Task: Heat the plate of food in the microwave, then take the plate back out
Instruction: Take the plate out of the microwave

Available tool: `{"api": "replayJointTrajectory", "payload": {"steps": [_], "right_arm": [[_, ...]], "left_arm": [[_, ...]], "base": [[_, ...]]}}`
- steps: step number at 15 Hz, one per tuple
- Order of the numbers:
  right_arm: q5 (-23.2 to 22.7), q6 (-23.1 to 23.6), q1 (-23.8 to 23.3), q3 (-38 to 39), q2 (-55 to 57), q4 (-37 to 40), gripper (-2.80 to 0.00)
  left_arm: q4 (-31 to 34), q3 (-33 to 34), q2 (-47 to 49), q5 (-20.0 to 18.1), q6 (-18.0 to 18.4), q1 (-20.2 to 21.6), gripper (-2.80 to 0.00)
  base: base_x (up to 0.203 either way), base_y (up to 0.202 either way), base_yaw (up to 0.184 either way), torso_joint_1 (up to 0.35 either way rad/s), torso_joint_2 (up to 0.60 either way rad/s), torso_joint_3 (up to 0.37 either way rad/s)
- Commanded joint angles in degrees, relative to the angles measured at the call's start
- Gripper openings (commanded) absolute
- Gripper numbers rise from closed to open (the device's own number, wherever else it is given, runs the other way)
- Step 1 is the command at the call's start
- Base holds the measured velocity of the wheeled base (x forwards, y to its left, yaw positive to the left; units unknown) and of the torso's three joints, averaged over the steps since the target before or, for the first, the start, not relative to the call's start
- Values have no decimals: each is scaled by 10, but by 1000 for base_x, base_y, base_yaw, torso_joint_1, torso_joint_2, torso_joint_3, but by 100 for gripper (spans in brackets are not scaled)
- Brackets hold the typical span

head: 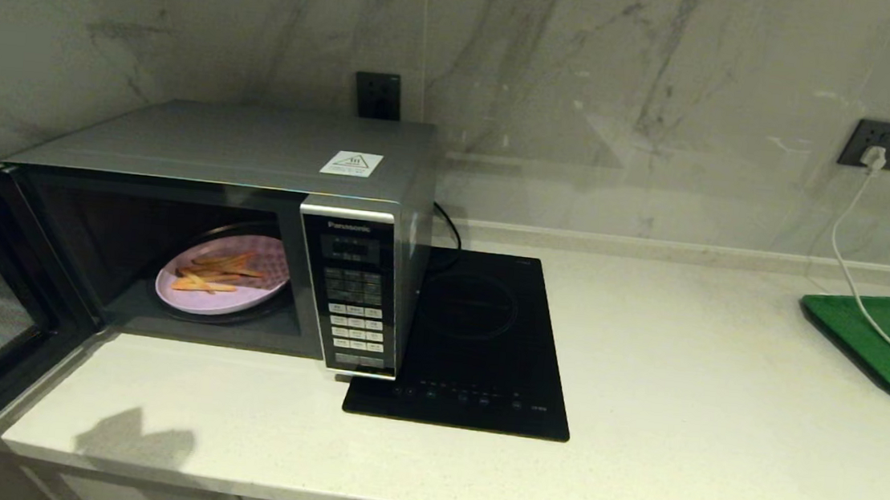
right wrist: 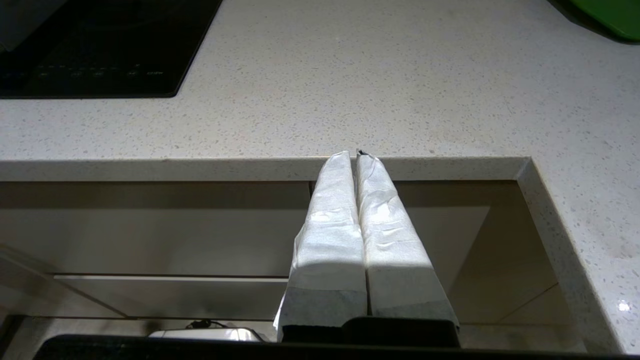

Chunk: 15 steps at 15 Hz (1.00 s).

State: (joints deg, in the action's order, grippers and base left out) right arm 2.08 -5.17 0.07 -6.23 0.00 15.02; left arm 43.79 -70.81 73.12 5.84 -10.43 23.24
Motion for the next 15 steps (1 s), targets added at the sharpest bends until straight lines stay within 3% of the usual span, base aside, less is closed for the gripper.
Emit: {"api": "replayJointTrajectory", "payload": {"steps": [1, 5, 7, 8, 11, 15], "right_arm": [[0, 0, 0, 0, 0, 1, -280], [0, 0, 0, 0, 0, 1, -280], [0, 0, 0, 0, 0, 1, -280], [0, 0, 0, 0, 0, 1, -280], [0, 0, 0, 0, 0, 1, -280], [0, 0, 0, 0, 0, 1, -280]], "left_arm": [[2, 21, 34, -33, -51, -13, -280], [-8, 22, 114, -81, -314, -98, -280], [-70, 23, 166, -80, -462, -152, -280], [-93, 23, 196, -69, -512, -175, -280], [-116, 10, 290, -40, -604, -207, -280], [-151, -27, 367, -36, -662, -209, -280]], "base": [[0, 0, 0, 0, 0, 0], [0, 0, 0, 0, 0, 0], [0, 0, 0, 0, 0, 0], [0, 0, 0, 0, 0, 0], [0, 0, 0, 0, 0, 0], [0, 0, 0, 0, 0, 0]]}}
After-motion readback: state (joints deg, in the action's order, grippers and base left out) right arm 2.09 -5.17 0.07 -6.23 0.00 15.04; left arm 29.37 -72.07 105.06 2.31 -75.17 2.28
